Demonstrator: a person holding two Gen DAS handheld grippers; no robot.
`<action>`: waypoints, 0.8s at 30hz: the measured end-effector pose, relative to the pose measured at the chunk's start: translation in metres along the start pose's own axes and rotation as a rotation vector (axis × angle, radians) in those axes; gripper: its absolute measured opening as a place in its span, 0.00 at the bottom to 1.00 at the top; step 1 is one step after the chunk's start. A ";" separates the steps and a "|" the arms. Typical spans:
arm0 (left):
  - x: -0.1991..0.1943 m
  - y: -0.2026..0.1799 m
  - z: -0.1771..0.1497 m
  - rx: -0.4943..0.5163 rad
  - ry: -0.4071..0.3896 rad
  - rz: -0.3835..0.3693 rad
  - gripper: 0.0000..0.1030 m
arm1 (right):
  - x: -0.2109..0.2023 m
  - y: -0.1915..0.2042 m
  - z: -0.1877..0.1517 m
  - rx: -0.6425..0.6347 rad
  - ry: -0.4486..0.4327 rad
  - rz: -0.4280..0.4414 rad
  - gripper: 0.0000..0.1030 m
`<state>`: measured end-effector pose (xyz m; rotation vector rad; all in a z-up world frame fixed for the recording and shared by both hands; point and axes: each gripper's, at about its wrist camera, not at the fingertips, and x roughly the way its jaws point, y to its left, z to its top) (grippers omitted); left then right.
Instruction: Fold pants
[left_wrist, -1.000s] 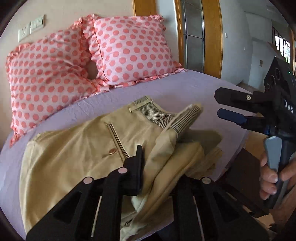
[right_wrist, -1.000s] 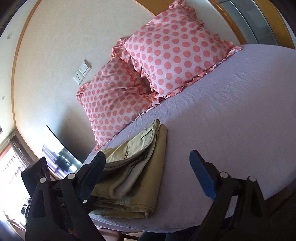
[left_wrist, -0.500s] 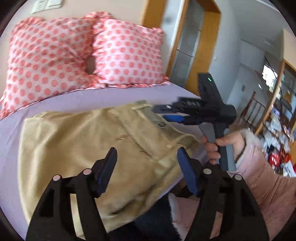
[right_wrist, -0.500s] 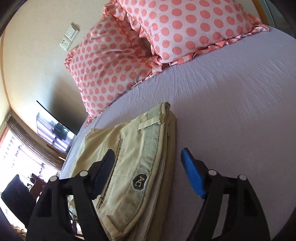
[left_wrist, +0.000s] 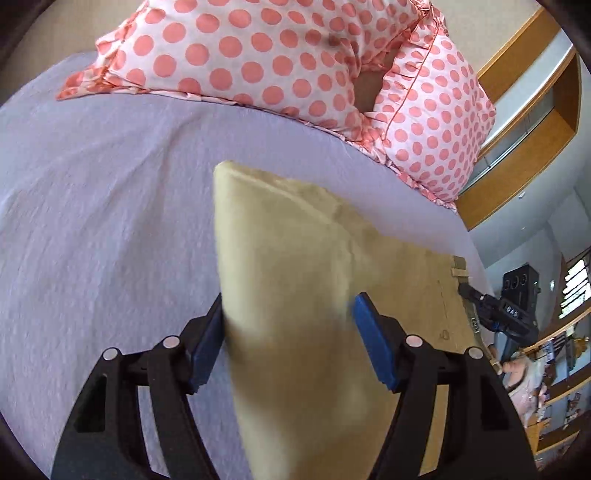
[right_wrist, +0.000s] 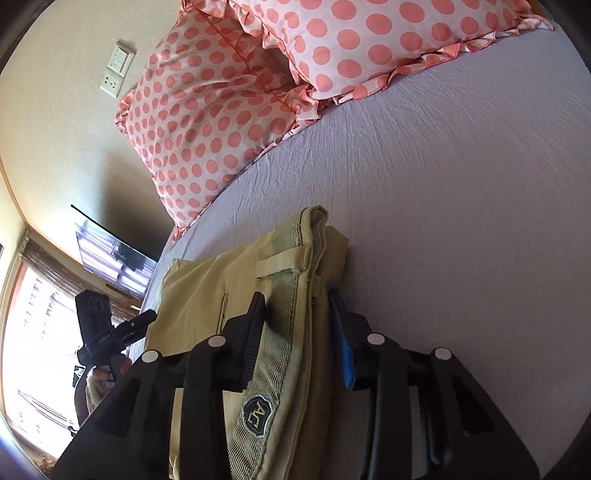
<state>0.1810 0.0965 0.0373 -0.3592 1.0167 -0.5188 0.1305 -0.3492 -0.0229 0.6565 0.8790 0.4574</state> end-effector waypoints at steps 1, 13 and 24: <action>0.003 0.001 0.004 -0.012 0.000 -0.020 0.64 | 0.001 -0.001 0.000 0.004 0.010 0.037 0.15; -0.001 -0.032 0.070 0.088 -0.092 0.043 0.04 | 0.001 0.040 0.061 -0.104 -0.091 0.174 0.10; 0.088 -0.016 0.131 0.143 -0.102 0.440 0.31 | 0.084 -0.015 0.127 0.071 -0.060 -0.074 0.18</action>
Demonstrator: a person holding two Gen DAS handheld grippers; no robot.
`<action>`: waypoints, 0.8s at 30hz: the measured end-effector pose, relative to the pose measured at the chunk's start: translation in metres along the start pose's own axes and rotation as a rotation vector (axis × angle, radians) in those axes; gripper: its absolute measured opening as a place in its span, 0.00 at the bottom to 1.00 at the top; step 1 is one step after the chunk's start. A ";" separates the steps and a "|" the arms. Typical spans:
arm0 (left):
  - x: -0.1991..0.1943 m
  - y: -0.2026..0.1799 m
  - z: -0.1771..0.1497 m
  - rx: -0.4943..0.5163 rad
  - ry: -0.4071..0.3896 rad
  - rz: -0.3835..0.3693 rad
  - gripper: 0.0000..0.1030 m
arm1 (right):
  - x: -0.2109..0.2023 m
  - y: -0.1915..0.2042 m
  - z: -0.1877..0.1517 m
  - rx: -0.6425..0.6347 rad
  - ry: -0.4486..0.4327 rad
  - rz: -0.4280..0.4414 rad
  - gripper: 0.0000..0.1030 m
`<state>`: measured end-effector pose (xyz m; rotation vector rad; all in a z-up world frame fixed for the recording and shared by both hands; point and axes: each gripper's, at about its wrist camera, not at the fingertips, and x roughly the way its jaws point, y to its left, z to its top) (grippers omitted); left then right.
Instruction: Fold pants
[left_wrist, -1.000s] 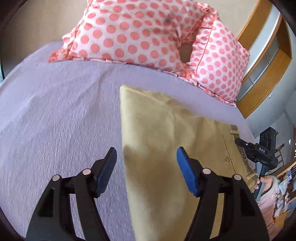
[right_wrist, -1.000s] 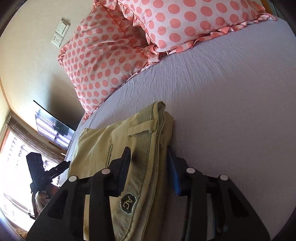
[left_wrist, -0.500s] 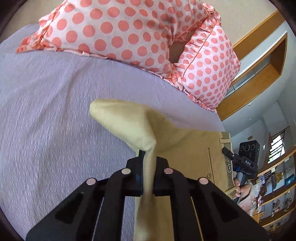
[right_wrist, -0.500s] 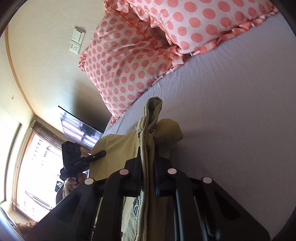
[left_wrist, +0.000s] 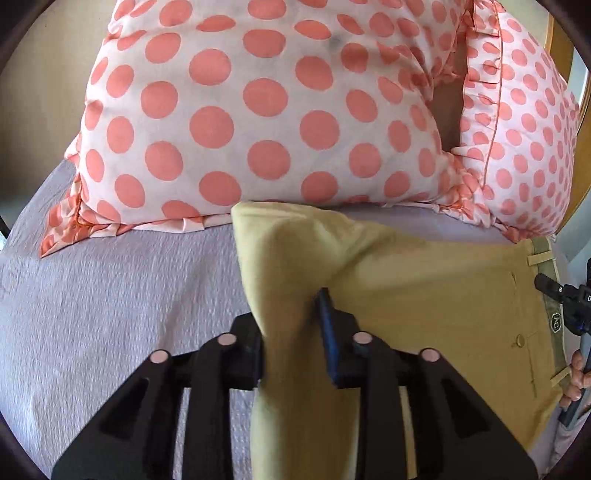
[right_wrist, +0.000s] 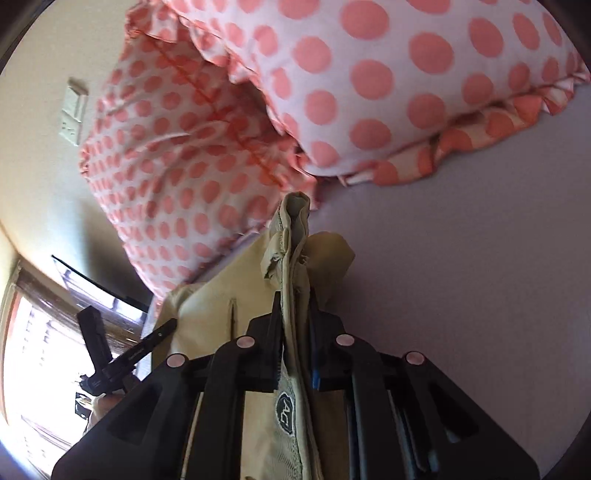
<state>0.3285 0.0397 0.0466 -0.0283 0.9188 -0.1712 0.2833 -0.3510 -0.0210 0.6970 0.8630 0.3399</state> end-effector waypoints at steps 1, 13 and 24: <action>-0.007 0.003 -0.001 0.007 -0.022 0.026 0.32 | -0.002 -0.003 -0.001 0.003 0.003 -0.031 0.26; -0.017 -0.022 -0.037 -0.051 0.092 -0.253 0.63 | -0.016 0.023 -0.024 -0.008 0.038 -0.006 0.66; -0.108 -0.032 -0.138 0.022 -0.085 -0.087 0.88 | -0.095 0.065 -0.125 -0.282 -0.129 -0.202 0.99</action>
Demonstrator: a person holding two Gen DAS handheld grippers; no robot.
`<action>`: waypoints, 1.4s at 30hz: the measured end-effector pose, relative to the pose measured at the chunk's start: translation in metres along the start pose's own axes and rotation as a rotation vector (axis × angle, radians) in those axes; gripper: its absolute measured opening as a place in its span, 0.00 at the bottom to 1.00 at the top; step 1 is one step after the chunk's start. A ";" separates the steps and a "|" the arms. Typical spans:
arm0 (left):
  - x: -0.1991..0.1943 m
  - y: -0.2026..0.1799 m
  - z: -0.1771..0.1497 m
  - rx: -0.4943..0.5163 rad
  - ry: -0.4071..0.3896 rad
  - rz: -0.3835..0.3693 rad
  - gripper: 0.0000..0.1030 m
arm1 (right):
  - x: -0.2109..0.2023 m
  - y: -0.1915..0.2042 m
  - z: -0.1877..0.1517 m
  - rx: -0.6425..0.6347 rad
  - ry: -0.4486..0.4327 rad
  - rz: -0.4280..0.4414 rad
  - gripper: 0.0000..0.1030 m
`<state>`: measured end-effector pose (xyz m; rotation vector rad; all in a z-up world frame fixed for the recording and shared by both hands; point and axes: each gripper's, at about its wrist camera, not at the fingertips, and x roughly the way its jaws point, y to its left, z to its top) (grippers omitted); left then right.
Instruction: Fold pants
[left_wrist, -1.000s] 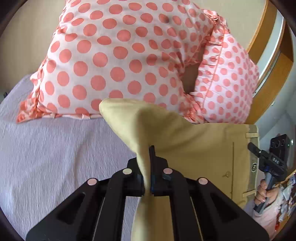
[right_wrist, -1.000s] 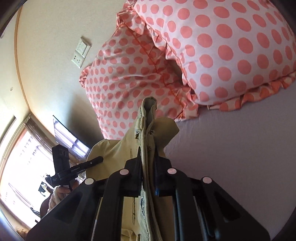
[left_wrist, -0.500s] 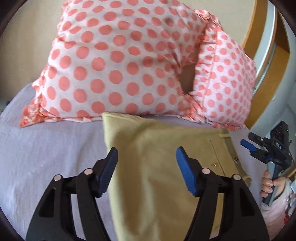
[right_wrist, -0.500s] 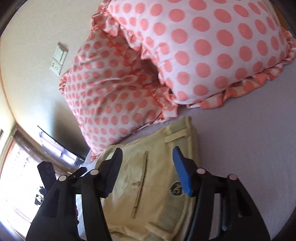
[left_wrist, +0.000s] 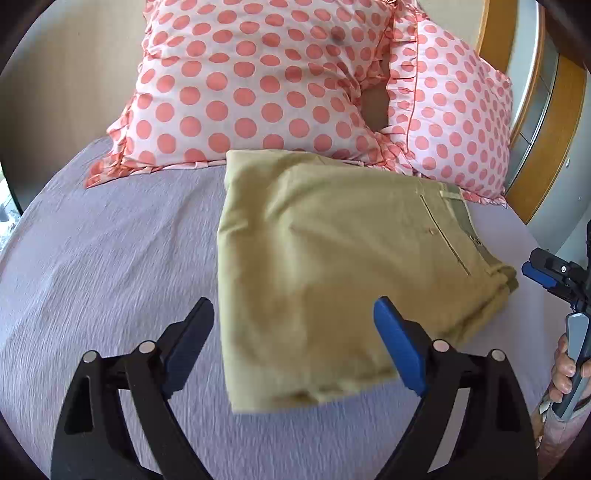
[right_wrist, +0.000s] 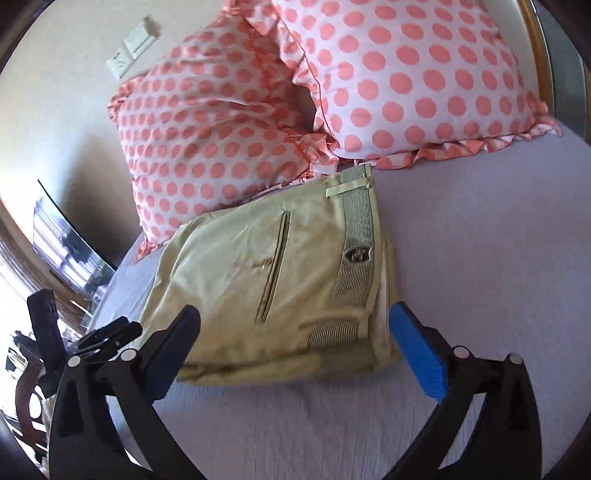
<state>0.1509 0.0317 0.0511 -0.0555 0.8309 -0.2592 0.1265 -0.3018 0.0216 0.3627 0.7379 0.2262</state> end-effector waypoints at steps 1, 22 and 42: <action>-0.007 -0.001 -0.013 -0.002 -0.001 0.006 0.89 | -0.005 0.006 -0.013 -0.035 -0.009 -0.020 0.99; -0.023 -0.037 -0.098 0.074 -0.133 0.158 0.98 | 0.009 0.061 -0.118 -0.234 -0.092 -0.324 0.99; -0.024 -0.038 -0.101 0.081 -0.152 0.164 0.98 | 0.007 0.060 -0.123 -0.248 -0.142 -0.321 0.99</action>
